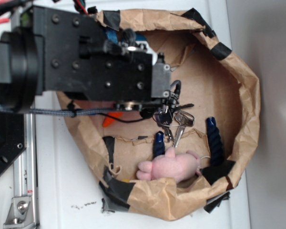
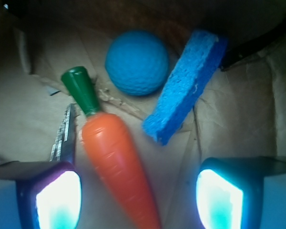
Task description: Grab the blue sponge.
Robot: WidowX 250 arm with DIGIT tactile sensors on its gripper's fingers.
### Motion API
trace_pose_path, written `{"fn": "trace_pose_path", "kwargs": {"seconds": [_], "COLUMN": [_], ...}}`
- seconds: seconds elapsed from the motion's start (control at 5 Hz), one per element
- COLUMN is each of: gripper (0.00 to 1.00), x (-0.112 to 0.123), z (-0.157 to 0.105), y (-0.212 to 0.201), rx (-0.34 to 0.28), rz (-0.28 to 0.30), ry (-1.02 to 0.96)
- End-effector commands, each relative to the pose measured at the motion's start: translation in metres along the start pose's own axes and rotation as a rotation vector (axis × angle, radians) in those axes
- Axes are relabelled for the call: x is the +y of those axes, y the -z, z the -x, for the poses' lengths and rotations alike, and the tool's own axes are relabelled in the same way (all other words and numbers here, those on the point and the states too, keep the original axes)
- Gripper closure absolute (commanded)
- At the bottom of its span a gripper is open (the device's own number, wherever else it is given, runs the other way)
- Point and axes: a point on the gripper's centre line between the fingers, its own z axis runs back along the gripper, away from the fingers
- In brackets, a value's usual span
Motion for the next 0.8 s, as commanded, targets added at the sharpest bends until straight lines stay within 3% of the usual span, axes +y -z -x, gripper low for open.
{"fn": "trace_pose_path", "kwargs": {"seconds": [0.0,0.4,0.6], "gripper": [0.00,0.00,0.00], "x": [0.035,0.044,0.036], "z": [-0.022,-0.039,-0.039], "y": [0.002,0.016,0.018], "rx": [-0.012,-0.010,0.003], "rz": [0.025,-0.014,-0.034], "ry": [-0.048,-0.106,-0.106]}}
